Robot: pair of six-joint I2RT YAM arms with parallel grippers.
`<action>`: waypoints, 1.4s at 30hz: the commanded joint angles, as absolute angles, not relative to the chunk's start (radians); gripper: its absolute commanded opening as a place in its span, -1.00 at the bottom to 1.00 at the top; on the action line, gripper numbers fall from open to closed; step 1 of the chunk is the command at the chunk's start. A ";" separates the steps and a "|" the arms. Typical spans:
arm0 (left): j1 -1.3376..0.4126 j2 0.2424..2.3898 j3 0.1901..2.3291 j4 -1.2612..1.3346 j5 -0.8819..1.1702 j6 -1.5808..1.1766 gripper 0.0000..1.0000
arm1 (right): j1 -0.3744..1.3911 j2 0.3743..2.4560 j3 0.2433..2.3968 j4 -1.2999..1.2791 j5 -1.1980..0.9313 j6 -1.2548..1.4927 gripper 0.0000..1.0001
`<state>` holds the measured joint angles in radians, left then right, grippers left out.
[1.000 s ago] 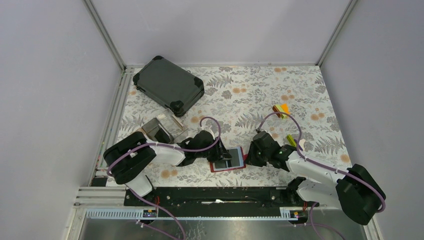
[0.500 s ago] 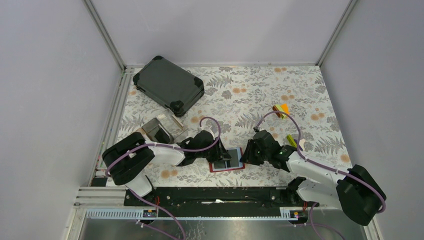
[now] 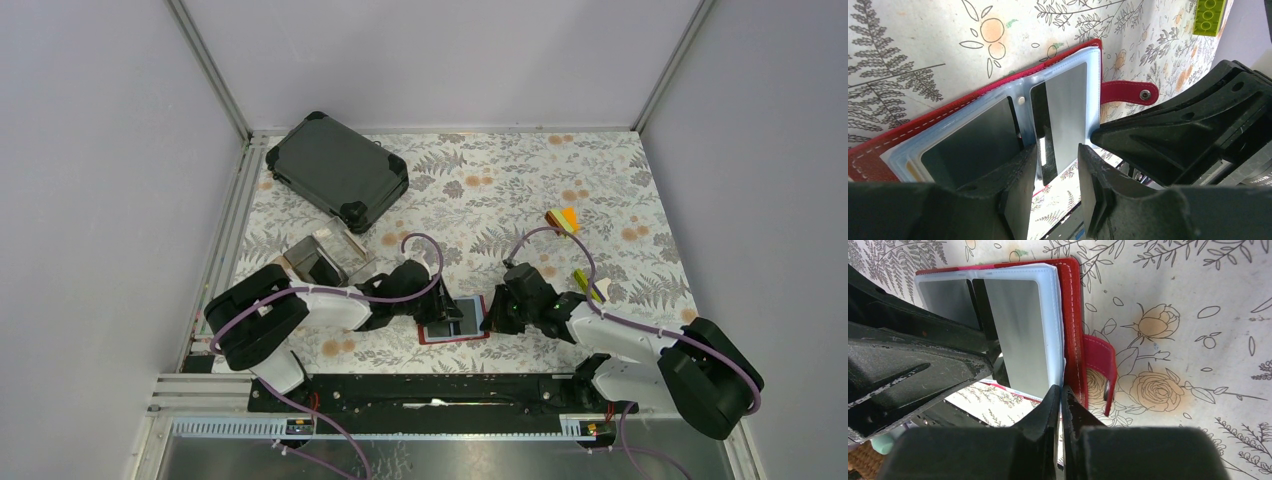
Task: Put the credit cards into the card holder
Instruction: Insert the credit card into the card holder.
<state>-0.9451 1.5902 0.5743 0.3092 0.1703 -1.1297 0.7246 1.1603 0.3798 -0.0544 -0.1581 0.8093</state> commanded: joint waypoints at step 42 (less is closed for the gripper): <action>-1.013 1.439 0.792 -0.113 -0.032 -0.969 0.42 | 0.722 1.027 0.450 -0.168 -0.091 0.751 -0.20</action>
